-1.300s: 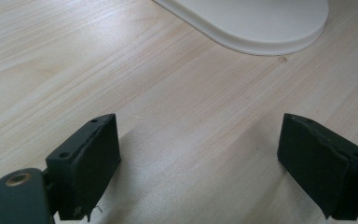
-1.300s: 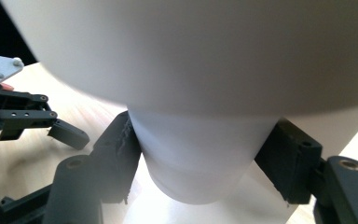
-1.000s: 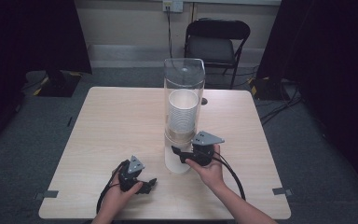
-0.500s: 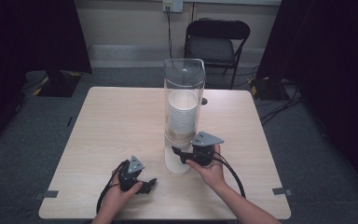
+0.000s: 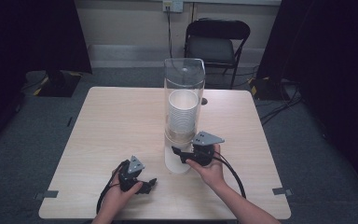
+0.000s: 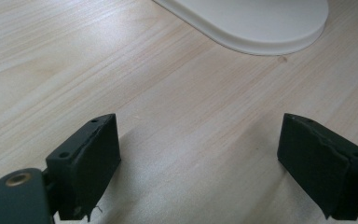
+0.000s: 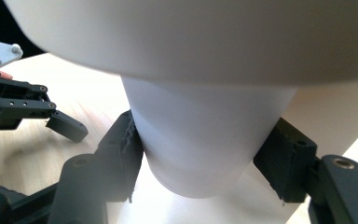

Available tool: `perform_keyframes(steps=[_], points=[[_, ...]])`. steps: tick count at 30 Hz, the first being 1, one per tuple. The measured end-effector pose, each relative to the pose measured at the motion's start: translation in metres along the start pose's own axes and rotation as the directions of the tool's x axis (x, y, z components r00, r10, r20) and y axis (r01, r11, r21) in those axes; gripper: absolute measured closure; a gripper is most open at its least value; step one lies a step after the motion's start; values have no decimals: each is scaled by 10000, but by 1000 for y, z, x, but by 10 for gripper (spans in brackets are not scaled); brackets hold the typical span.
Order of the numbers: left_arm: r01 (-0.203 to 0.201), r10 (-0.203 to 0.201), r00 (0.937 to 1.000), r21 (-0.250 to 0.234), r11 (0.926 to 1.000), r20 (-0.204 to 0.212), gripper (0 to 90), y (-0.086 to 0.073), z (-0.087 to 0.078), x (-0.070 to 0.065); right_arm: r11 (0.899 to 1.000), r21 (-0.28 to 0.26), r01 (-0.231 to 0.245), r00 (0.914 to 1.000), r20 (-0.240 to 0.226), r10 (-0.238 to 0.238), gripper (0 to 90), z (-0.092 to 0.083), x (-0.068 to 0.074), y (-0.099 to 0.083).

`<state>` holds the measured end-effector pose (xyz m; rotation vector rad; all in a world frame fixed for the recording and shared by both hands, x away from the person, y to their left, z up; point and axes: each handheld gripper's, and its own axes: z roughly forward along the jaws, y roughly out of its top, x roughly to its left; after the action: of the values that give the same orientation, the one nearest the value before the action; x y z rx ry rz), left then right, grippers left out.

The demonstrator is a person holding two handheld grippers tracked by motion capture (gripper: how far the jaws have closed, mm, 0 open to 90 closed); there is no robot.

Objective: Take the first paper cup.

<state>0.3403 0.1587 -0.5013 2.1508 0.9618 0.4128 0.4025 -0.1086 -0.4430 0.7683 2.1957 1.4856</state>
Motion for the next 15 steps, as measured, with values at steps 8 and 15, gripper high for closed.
perform_keyframes(steps=[8,15], points=[[-8,8,10000,2,10000,1,125,0,0,0,9999,-7,110,9999,4,-110,368,1,1,-1],[-15,15,10000,19,10000,1,125,0,0,0,9996,24,281,9996,-9,-281,368,1,0,-2]])
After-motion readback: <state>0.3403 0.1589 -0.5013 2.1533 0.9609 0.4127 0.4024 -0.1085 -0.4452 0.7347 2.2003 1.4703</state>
